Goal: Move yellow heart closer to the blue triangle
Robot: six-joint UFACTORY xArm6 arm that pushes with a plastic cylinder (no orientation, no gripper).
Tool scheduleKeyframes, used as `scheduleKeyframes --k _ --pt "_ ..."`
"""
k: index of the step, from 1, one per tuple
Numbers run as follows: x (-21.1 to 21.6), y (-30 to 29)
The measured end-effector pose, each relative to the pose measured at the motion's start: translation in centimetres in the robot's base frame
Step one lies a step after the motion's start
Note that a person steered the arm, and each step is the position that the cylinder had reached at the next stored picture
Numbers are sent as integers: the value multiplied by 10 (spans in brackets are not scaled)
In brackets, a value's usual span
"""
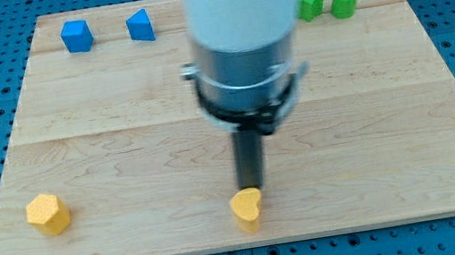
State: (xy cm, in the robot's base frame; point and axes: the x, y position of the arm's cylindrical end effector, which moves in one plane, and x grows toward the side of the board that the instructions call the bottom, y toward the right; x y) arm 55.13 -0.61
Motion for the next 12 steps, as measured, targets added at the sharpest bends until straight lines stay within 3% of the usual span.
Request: scheduleKeyframes --k 1,2,3,5,6,7,9,11,12 --pt "9 -15" --pt "5 40" --pt "38 48" --pt "68 28" --pt "49 -29" --pt "-8 -34" --pt "-76 -73" --pt "-104 -160" --pt "-160 -159"
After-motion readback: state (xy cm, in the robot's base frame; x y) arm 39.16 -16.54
